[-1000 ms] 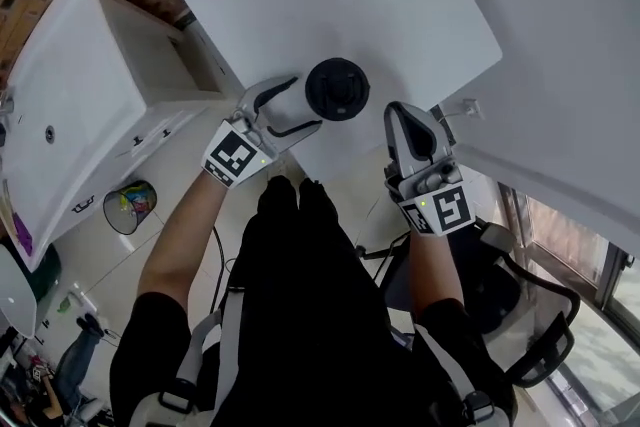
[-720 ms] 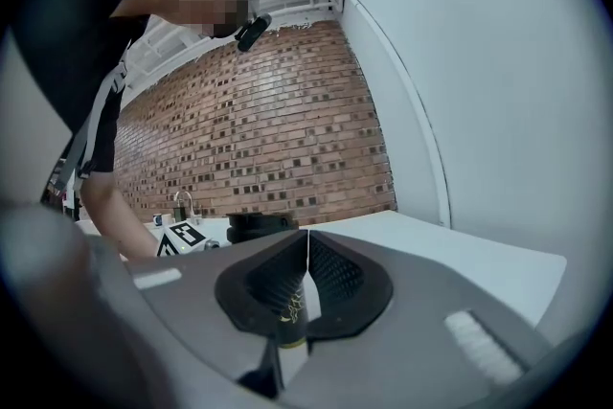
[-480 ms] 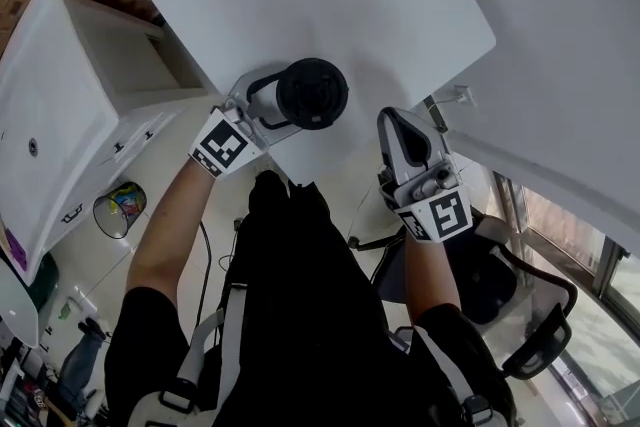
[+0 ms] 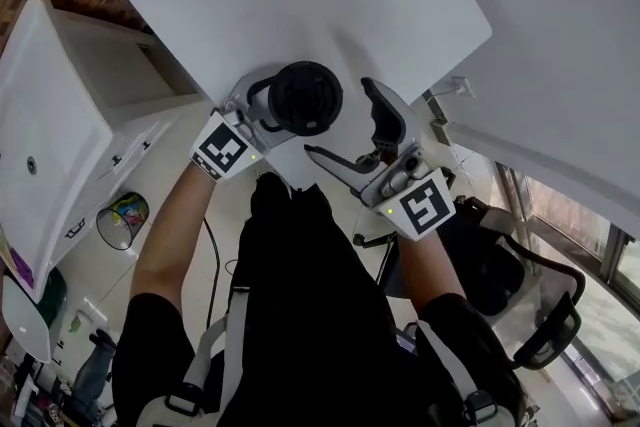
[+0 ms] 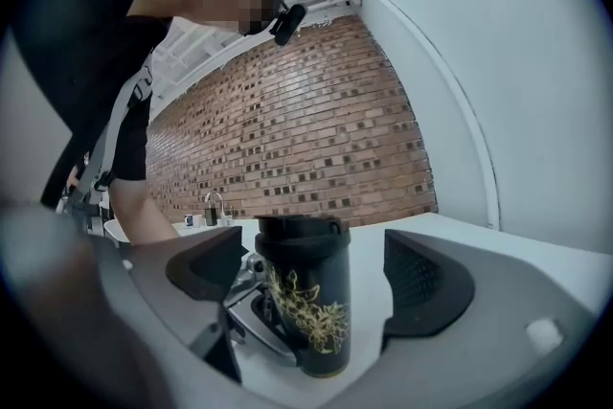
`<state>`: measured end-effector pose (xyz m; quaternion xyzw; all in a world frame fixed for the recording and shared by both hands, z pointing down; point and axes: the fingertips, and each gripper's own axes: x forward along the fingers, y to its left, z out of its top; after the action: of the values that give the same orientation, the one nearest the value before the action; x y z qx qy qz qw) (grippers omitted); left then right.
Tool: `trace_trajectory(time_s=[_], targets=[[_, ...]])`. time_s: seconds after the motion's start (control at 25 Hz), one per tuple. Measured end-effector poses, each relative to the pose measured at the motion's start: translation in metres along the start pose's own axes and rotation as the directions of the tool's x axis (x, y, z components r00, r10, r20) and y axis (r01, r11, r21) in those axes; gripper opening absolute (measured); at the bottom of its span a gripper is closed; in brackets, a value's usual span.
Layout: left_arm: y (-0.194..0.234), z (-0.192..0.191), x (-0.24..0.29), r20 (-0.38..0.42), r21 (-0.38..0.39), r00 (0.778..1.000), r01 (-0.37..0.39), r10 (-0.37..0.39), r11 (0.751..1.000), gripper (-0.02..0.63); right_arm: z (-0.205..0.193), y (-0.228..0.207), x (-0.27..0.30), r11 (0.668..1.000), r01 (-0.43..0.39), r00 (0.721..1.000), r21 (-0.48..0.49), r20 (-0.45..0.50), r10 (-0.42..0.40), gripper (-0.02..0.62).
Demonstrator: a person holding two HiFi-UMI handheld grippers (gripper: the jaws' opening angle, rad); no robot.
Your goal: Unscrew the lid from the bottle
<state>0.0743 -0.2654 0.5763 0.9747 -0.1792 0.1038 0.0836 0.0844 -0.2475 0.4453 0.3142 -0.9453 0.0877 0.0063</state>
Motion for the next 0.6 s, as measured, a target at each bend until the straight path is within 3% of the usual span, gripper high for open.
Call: trace_trajectory(time_s=[0.2, 0.6], targets=[[-0.002, 0.001, 0.001, -0.002, -0.003, 1.0, 0.008, -0.008, 1.0, 0.371, 0.008, 0.012, 0.026, 0.998, -0.006, 1.0, -0.059, 0.011, 0.007, 0.471], [-0.004, 0.0, 0.004, -0.005, -0.01, 1.0, 0.012, -0.012, 1.0, 0.37, 0.006, 0.011, 0.053, 0.992, 0.069, 0.997, -0.101, 0.022, -0.067, 0.476]])
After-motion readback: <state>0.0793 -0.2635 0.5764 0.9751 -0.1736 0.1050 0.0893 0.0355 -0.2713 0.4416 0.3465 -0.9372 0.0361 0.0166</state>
